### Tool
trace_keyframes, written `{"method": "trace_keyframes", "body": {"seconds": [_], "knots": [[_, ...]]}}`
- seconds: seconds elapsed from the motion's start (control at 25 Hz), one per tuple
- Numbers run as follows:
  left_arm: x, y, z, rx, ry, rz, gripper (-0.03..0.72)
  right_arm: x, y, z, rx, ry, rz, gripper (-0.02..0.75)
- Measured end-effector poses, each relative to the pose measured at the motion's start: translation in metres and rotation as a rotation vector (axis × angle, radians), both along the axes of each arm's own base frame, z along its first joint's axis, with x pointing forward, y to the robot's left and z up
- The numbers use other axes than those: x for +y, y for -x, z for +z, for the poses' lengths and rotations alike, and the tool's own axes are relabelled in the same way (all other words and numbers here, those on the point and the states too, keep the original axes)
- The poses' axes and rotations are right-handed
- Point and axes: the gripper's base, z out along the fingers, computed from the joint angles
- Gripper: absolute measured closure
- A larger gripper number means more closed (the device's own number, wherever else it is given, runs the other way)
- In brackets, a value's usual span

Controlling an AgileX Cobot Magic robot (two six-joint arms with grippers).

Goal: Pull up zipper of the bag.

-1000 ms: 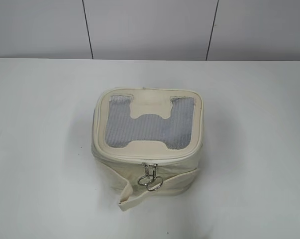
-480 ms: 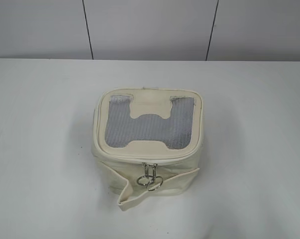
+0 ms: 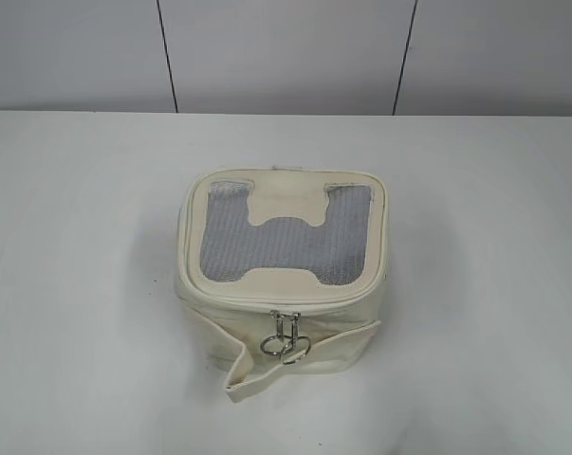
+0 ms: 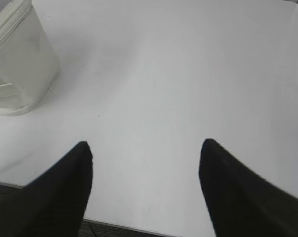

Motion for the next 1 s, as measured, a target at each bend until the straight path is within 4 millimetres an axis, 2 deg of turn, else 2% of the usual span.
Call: {"method": "trace_keyframes", "body": {"seconds": [0.24,0.6,0.84,1.0], "knots": [[-0.0003,0.0,0.0002,-0.002,-0.002,-0.004,0.351,0.0004,0.0001,0.0,0.0,0.0,0.005,0.242],[-0.0005,0.0,0.0003,-0.003,0.0,-0.006,0.351,0.0006,0.0001,0.0002,-0.002,0.0,-0.001,0.244],[-0.0015,-0.0003,0.0003,-0.004,0.0,0.092,0.351,0.0015,0.0004,0.0002,-0.003,-0.001,-0.161,0.246],[-0.0021,-0.0005,0.0003,-0.004,0.0,0.149,0.351,0.0017,0.0004,0.0002,-0.003,-0.001,-0.197,0.246]]}}
